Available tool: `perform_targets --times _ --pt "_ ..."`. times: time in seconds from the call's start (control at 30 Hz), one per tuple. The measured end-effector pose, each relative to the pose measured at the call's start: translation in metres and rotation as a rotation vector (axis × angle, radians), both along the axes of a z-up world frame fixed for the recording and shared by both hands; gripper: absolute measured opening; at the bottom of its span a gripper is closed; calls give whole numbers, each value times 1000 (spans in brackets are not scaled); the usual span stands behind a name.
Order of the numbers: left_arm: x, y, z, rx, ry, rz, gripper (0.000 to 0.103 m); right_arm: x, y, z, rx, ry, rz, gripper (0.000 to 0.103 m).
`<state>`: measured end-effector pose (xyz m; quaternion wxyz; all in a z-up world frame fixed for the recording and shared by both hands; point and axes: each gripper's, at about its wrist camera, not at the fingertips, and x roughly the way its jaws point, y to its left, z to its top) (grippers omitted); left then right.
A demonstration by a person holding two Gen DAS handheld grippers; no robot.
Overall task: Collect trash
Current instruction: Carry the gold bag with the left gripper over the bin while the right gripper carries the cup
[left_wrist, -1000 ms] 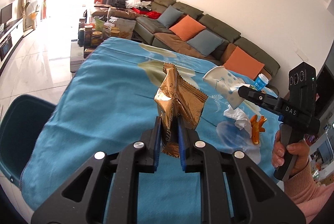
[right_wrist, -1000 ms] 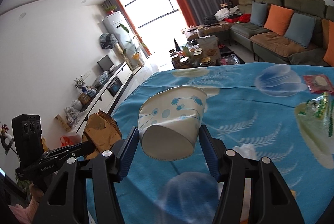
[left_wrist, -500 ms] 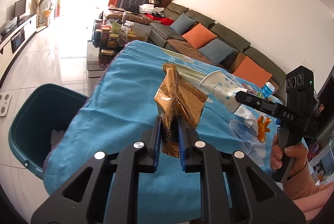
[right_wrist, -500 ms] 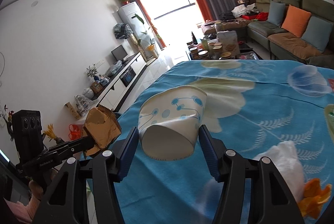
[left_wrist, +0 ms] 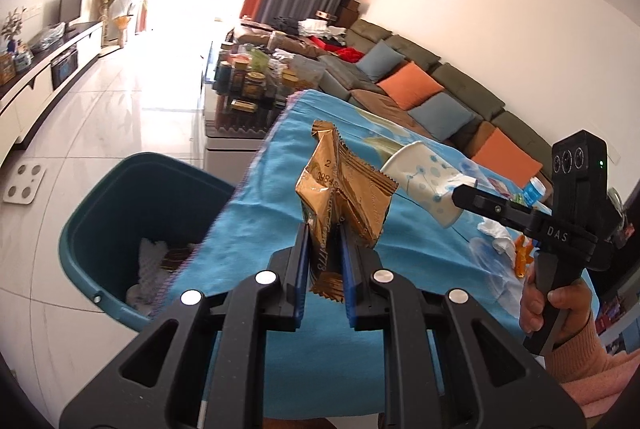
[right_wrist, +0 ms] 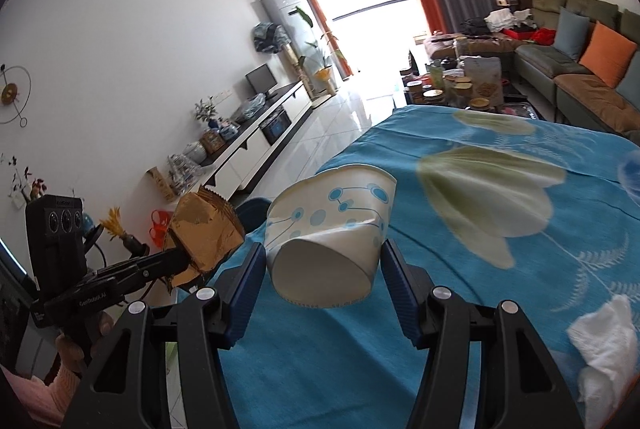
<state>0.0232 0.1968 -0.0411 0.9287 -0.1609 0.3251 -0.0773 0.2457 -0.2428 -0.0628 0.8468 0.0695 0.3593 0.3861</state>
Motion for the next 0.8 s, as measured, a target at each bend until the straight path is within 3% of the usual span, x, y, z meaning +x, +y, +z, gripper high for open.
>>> perform_targets --times 0.8 --pt "-29 85 -8 7 40 228 15 8 105 3 -68 -16 206 57"
